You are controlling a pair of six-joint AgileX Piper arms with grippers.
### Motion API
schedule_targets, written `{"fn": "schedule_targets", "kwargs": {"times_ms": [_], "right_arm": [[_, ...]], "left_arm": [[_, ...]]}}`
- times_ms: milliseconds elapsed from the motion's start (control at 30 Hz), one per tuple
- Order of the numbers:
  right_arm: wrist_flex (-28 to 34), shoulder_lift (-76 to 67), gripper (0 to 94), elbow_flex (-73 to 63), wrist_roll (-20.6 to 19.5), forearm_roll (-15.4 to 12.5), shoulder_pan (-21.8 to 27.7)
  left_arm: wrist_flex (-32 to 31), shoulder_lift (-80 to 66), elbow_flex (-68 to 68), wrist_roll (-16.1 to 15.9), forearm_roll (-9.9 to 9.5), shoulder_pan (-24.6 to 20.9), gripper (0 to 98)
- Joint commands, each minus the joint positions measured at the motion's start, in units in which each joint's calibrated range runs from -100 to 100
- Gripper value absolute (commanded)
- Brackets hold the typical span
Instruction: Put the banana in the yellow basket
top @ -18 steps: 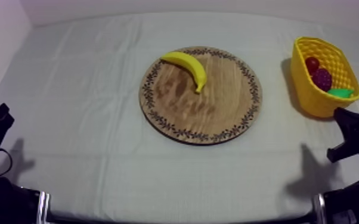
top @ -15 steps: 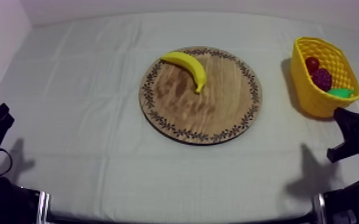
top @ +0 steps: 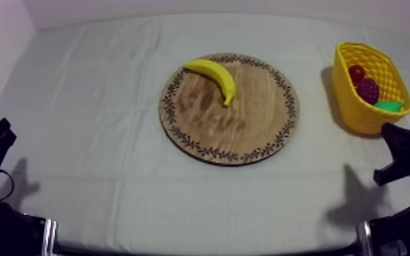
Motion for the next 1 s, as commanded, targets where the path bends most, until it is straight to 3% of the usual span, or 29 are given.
{"fn": "schedule_targets", "kwargs": {"times_ms": [0, 300, 500, 733, 967], "right_arm": [[-0.02, -0.02, 0.7, 0.04, 0.05, -0.07, -0.22], [-0.02, -0.02, 0.7, 0.04, 0.06, -0.07, -7.3], [-0.02, 0.05, 0.6, 0.12, -2.51, -0.07, -12.4], [1.29, 0.07, 0.6, 0.02, -5.32, 0.09, -13.59], [1.12, 3.43, 0.6, -4.31, -3.96, -0.17, -14.01]], "left_arm": [[0.0, 0.0, 0.03, 0.01, -0.02, 0.01, 0.1], [0.0, 0.0, 0.03, 0.01, -0.02, 0.01, 0.1], [0.0, 0.0, 0.03, 0.01, -0.02, 0.01, 0.1], [0.0, 0.0, 0.03, 0.01, -0.02, 0.01, 0.1], [0.0, 0.0, 0.03, 0.01, -0.02, 0.01, 0.1]]}}
